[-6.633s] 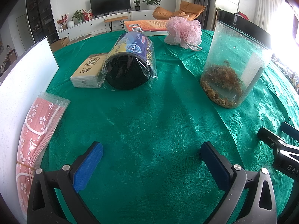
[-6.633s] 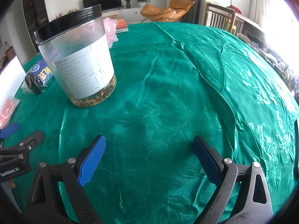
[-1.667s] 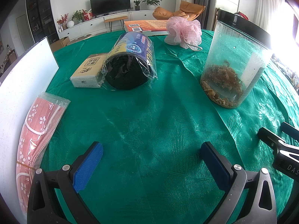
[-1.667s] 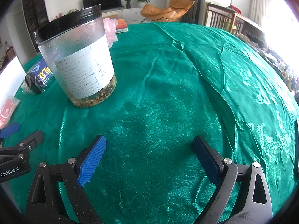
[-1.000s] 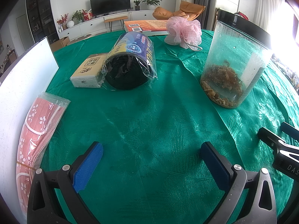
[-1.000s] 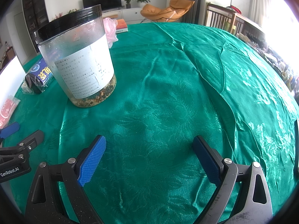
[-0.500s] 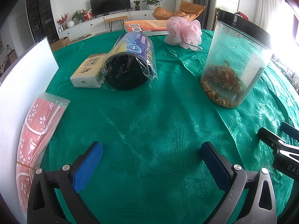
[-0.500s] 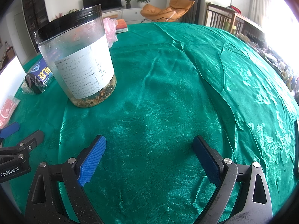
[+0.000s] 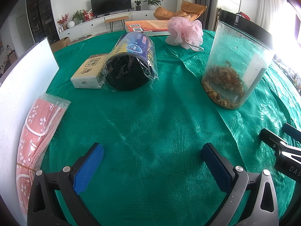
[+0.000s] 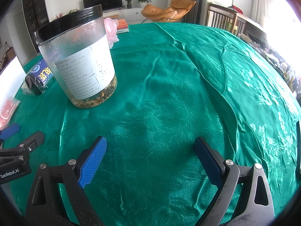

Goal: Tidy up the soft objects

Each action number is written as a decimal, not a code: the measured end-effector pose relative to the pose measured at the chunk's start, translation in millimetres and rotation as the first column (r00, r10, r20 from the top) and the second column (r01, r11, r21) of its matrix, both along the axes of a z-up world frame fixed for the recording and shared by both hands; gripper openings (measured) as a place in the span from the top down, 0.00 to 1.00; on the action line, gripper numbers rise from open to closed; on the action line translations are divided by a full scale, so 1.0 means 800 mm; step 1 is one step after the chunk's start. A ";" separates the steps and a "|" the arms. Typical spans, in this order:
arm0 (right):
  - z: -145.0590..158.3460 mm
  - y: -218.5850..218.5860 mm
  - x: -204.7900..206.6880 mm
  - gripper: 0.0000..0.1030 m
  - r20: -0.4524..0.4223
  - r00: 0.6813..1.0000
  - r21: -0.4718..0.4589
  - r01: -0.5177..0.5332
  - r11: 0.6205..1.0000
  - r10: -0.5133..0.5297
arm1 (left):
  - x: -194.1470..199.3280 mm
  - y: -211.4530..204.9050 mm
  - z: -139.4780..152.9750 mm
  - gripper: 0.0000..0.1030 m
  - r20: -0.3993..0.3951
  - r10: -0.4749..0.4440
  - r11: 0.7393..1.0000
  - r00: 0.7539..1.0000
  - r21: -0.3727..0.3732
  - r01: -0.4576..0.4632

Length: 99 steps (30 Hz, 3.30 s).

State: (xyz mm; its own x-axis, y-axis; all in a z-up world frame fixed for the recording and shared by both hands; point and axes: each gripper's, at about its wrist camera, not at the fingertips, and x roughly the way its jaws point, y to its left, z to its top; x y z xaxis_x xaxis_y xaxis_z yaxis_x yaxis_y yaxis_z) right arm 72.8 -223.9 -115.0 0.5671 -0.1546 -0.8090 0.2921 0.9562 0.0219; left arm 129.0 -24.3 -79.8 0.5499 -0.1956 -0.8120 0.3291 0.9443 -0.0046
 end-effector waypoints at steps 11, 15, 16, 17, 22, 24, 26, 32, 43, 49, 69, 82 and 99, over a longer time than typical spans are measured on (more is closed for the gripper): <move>0.000 0.000 0.000 0.07 0.000 1.000 0.000 0.000 1.000 0.000 | 0.000 0.001 0.000 0.00 0.000 0.000 1.000 1.000 0.000 0.000; 0.000 0.000 0.000 0.07 0.000 1.000 0.000 0.000 1.000 0.000 | 0.000 0.000 0.000 0.00 0.000 0.000 1.000 1.000 0.000 0.000; 0.000 0.000 0.000 0.07 0.000 1.000 0.000 0.000 1.000 0.000 | 0.000 0.000 0.000 0.00 0.000 0.000 1.000 1.000 0.000 0.000; 0.000 0.000 0.000 0.07 0.001 1.000 0.000 0.000 1.000 0.000 | 0.000 0.000 0.000 0.00 0.000 0.000 1.000 1.000 0.000 0.000; 0.000 0.000 0.000 0.07 0.000 1.000 0.000 0.000 1.000 0.000 | 0.000 0.000 0.000 0.00 0.000 0.000 1.000 1.000 0.000 0.000; 0.000 0.000 0.000 0.07 0.000 1.000 0.000 0.000 1.000 0.000 | 0.000 0.001 0.000 0.00 0.000 0.000 1.000 1.000 0.000 0.000; 0.000 0.000 0.000 0.07 0.000 1.000 0.000 0.000 1.000 0.000 | 0.000 0.000 0.000 0.00 0.000 0.000 1.000 1.000 0.000 0.000; 0.000 -0.001 0.000 0.07 0.000 1.000 0.000 0.000 1.000 0.000 | 0.000 0.001 0.000 0.00 0.000 0.001 1.000 1.000 -0.001 -0.001; 0.067 0.055 -0.019 0.08 0.141 0.945 0.119 -0.312 0.943 0.295 | -0.107 0.083 0.039 0.00 -0.007 -0.008 0.999 1.000 0.039 0.008; 0.125 0.199 0.100 0.09 0.142 0.847 0.064 -0.525 0.849 0.513 | -0.132 0.118 0.057 0.00 0.039 -0.011 0.998 0.999 0.066 0.009; 0.047 0.156 0.015 0.41 -0.145 0.828 0.091 -0.534 0.841 0.542 | -0.062 0.097 0.080 0.00 0.131 0.045 0.987 0.990 0.147 -0.064; 0.049 0.019 -0.118 0.41 -0.010 0.965 0.153 -0.259 0.954 0.263 | 0.011 0.104 0.033 0.01 -0.064 0.188 0.982 0.980 0.003 -0.189; 0.050 -0.011 -0.128 0.41 0.030 0.981 0.252 -0.195 0.948 0.194 | -0.023 0.094 0.006 0.53 -0.147 -0.076 0.995 0.986 0.057 0.085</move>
State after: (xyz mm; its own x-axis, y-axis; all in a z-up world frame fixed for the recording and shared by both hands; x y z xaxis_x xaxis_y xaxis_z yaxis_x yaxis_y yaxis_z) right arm -29.2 -232.5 -74.9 0.5697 0.1682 -0.8045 0.1002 0.9573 0.2711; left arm 111.0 50.6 -75.0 0.4101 -0.1807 -0.8940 0.4046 0.9145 0.0008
